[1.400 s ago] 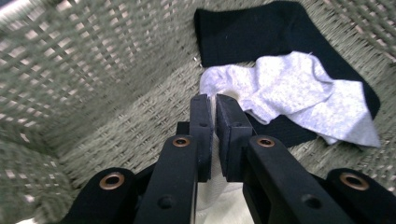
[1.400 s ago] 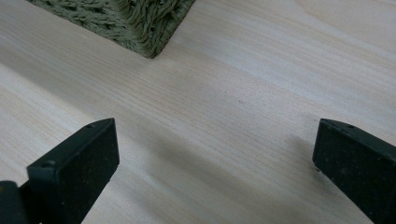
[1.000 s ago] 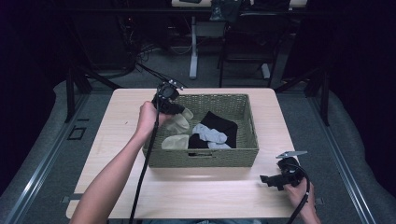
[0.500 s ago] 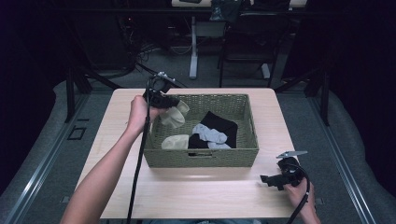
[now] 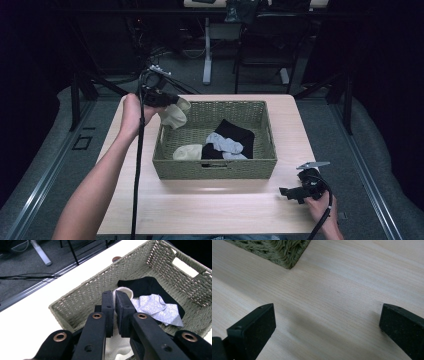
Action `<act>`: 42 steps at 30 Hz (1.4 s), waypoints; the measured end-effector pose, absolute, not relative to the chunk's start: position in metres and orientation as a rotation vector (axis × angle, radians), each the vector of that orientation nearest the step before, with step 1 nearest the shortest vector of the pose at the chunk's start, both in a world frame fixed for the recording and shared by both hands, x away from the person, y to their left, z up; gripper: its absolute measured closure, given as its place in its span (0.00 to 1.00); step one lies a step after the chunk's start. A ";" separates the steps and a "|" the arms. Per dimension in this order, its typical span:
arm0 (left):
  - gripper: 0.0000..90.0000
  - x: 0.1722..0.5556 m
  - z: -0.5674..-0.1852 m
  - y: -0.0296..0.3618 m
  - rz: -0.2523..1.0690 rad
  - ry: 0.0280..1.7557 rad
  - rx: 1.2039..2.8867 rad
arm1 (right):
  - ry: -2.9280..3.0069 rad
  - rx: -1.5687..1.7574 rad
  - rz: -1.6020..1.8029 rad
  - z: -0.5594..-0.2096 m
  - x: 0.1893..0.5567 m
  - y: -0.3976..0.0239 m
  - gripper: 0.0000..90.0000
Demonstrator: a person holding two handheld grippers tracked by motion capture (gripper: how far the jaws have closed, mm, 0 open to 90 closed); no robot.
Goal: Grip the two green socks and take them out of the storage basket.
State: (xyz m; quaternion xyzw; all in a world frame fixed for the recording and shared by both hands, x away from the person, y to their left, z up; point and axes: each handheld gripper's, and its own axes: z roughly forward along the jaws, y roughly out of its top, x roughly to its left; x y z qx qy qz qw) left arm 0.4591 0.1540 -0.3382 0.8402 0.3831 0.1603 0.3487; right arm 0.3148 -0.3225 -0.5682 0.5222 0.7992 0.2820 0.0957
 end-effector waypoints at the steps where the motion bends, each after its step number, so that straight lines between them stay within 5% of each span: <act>1: 0.95 0.458 -0.337 0.158 0.423 0.998 2.170 | 2.362 1.551 0.837 -0.568 0.315 -0.322 0.00; 18: 0.95 0.445 -0.332 0.232 0.502 1.127 2.065 | 2.353 1.550 0.831 -0.568 0.314 -0.322 0.00; 42: 0.95 0.450 -0.406 0.295 0.484 1.398 2.078 | 2.366 1.540 0.831 -0.568 0.314 -0.320 0.00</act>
